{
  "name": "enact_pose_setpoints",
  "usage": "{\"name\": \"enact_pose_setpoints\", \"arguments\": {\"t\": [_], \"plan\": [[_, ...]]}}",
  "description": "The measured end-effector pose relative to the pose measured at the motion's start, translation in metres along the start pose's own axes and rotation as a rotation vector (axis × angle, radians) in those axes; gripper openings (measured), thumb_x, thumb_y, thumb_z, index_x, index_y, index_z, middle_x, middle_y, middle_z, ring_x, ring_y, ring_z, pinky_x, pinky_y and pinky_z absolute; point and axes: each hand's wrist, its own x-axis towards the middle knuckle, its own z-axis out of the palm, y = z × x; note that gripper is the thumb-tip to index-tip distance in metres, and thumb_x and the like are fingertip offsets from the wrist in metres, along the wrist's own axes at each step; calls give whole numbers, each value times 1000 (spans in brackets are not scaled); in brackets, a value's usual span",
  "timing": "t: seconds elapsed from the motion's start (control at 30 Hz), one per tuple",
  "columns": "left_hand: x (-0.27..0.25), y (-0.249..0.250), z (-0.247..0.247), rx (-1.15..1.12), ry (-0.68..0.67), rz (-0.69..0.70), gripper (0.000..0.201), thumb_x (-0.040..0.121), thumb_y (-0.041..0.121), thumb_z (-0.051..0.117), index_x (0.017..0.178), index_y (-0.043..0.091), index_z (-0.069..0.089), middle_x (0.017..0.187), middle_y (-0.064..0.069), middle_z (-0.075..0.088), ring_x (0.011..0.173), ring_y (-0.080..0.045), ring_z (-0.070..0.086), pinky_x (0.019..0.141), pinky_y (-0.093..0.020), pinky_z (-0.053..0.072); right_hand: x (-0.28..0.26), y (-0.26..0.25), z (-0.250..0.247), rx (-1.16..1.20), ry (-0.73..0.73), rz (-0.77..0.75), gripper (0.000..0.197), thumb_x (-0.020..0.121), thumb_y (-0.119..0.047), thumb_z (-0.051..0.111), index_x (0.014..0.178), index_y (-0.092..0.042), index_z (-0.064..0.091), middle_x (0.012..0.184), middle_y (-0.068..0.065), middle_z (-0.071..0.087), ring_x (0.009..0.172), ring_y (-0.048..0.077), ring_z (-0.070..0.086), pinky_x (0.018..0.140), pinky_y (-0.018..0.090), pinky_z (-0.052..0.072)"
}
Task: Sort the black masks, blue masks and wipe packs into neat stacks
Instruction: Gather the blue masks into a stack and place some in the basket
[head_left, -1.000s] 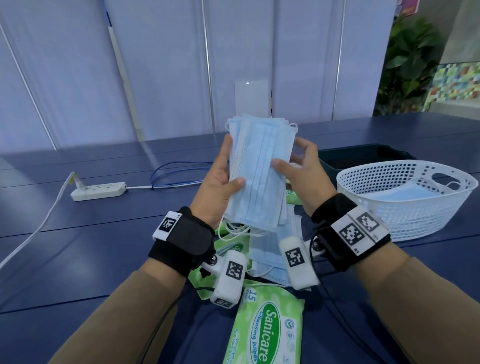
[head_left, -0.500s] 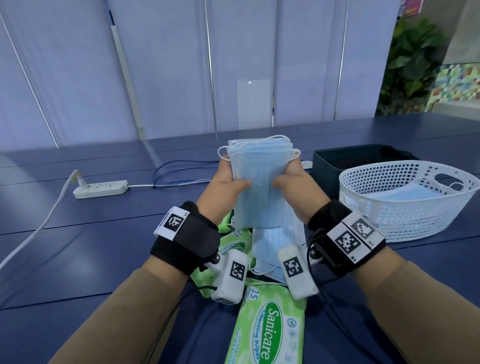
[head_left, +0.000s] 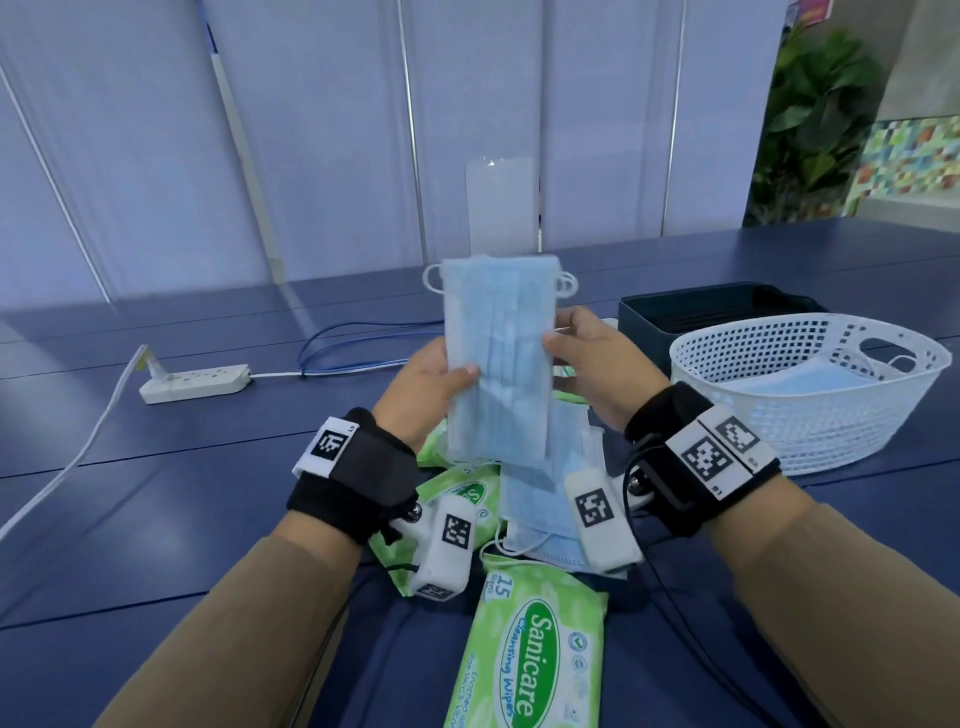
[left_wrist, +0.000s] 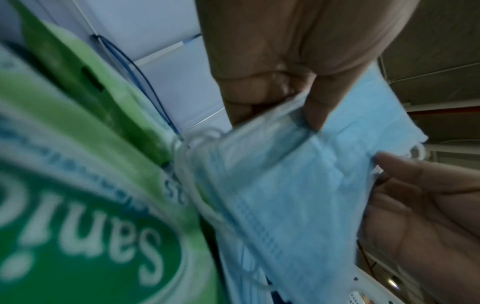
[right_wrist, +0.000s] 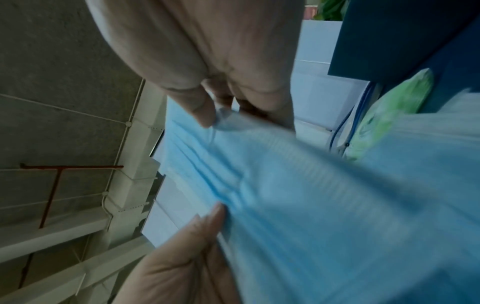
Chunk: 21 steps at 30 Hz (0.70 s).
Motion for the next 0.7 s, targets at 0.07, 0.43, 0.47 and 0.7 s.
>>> {"name": "enact_pose_setpoints", "arguments": {"t": [0.07,0.43,0.47,0.7], "plan": [[3,6,-10,-84,135,-29,29,95,-3,42,117,10,56,110,-6,65,92,-21,63,84,-37,51,0,-5,-14,-189,-12,133,6,96,-15,45,100,-17,49,92,8,50,73,20,48,67,33,47],[-14,-17,-33,-111,42,-500,26,94,-1,41,115,-1,58,88,-13,73,71,-26,70,58,-33,57,9,33,-40,-489,-130,603,23,97,-23,49,90,-2,49,64,13,62,45,20,64,50,25,44],[-17,-21,-32,-83,29,-524,28,94,-2,42,118,-1,57,97,-16,71,77,-28,69,65,-36,58,10,37,-40,-456,-121,608,22,96,-22,50,89,-2,49,67,13,61,45,19,64,46,23,43],[-26,-46,-31,-42,9,-567,31,93,-1,48,122,-3,55,113,-22,65,93,-34,64,84,-45,52,8,46,-31,-389,-78,572,9,86,-5,60,84,1,55,59,8,46,46,15,43,34,17,29]]}}
